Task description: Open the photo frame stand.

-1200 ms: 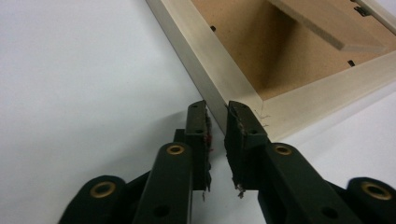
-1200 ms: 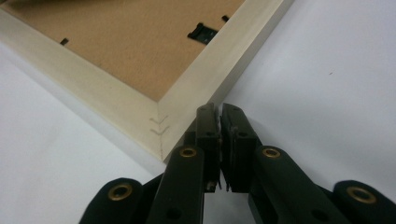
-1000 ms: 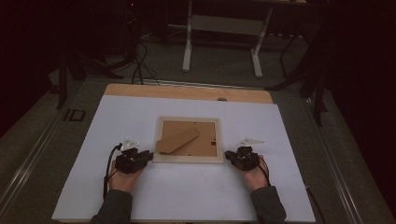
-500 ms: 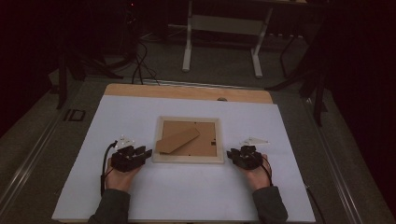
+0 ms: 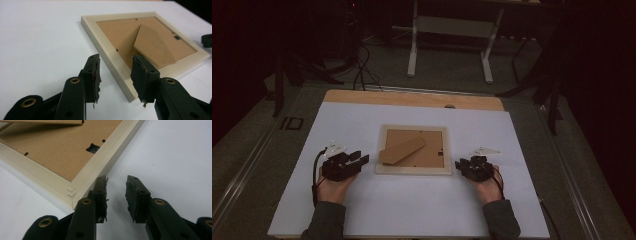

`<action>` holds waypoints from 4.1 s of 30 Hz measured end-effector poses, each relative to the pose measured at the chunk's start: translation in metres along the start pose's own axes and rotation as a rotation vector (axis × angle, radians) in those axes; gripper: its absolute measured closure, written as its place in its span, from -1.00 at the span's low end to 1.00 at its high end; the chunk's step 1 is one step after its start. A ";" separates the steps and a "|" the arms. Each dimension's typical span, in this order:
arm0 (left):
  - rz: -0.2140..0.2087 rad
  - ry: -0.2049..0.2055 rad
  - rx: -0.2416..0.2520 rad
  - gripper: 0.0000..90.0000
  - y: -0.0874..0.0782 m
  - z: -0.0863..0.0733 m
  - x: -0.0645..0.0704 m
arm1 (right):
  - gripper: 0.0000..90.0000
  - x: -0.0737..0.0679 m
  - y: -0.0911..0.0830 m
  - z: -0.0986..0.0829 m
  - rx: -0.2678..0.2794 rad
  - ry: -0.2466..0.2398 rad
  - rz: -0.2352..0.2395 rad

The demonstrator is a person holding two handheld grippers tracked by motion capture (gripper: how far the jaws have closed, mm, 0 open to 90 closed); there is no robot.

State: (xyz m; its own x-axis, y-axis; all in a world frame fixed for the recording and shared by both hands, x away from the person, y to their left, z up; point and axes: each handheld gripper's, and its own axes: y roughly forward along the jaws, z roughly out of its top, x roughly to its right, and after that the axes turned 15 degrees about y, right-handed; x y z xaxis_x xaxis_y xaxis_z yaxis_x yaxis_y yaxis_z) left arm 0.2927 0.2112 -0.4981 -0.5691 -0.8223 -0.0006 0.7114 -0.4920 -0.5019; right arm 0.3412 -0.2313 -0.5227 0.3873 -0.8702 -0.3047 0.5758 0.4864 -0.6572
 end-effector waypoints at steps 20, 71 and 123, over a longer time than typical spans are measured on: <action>-0.075 0.019 0.089 0.28 -0.018 0.041 -0.003 | 0.48 -0.001 -0.003 0.001 0.013 0.005 0.022; -0.203 0.065 -0.029 0.17 0.052 0.087 0.006 | 0.44 0.005 -0.003 0.002 0.014 0.021 0.045; -0.382 -0.012 -0.263 -0.29 0.111 0.059 0.003 | 0.40 0.004 -0.004 0.001 0.014 0.026 0.050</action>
State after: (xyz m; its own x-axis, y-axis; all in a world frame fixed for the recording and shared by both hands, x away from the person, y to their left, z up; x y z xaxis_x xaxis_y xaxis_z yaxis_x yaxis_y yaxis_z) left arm 0.3945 0.1371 -0.5032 -0.7641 -0.6002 0.2365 0.3221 -0.6725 -0.6663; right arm 0.3414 -0.2364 -0.5208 0.3966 -0.8466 -0.3548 0.5661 0.5298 -0.6315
